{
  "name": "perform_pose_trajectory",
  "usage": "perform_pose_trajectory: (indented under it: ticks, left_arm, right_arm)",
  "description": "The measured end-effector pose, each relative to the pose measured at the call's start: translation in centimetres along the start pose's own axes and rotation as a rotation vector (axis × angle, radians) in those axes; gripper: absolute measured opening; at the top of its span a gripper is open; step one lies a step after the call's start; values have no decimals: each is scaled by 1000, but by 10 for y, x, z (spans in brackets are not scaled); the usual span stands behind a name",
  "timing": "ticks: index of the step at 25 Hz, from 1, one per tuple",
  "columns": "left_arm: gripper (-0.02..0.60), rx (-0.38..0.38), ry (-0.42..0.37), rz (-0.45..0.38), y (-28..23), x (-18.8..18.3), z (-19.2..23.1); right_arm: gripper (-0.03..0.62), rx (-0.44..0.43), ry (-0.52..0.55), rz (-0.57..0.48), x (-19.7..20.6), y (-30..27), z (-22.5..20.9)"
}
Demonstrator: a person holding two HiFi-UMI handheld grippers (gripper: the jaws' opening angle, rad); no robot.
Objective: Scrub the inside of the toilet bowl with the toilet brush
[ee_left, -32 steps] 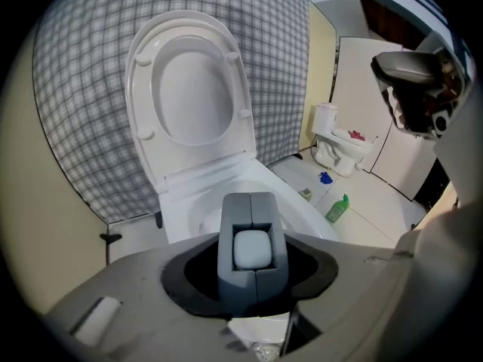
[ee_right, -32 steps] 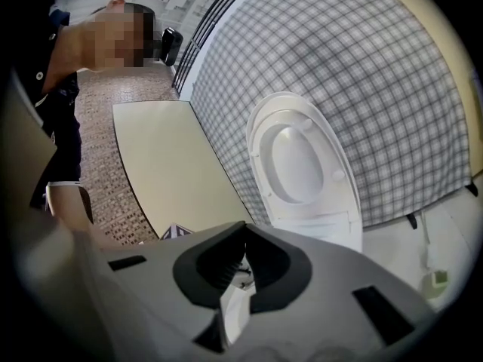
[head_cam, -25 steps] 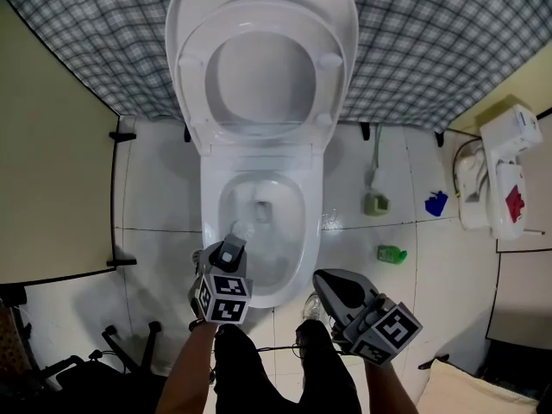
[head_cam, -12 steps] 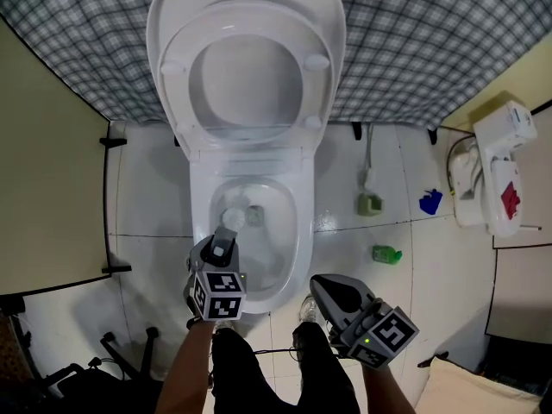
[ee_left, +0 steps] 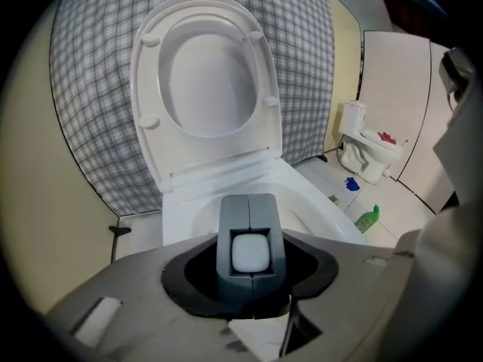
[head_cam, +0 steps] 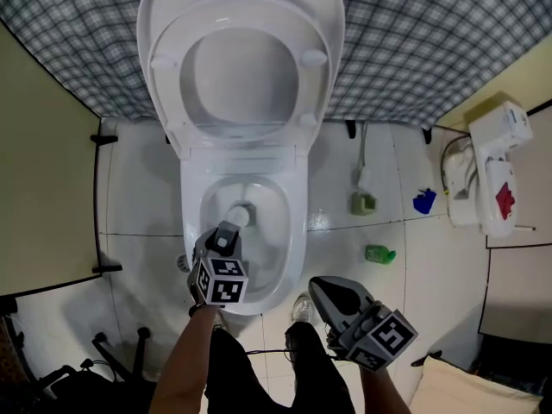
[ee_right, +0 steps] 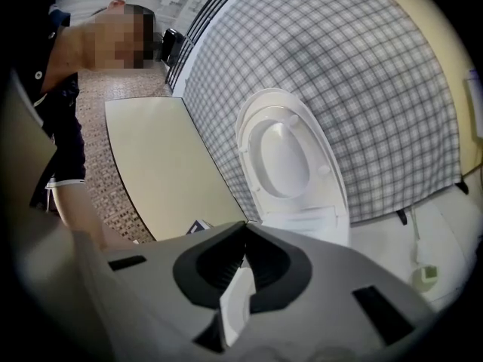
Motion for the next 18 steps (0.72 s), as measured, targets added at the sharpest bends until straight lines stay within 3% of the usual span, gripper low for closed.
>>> perform_pose_trajectory:
  ticks: [4,13,18]
  left_arm:
    - [189,15,-28,8,-5,3,-7]
    - [189,-67,-26,-133,36,-42,30]
    - [189,-35,-9,-151,13,-50,24]
  right_arm:
    - [0,24,-2,6,2,8,-3]
    - [0,14,6,-15,-10,5,-1]
    - [0,34,6,-10,-10,10,-8]
Point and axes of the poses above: the fingertips, and each gripper's own axes: y backward along the fingers, z to its left, x out of its underside, the point moved 6 cm from there along y, backward along the fingers, and after that the axes turned 6 degrees about -z, right-handed, at the moved point
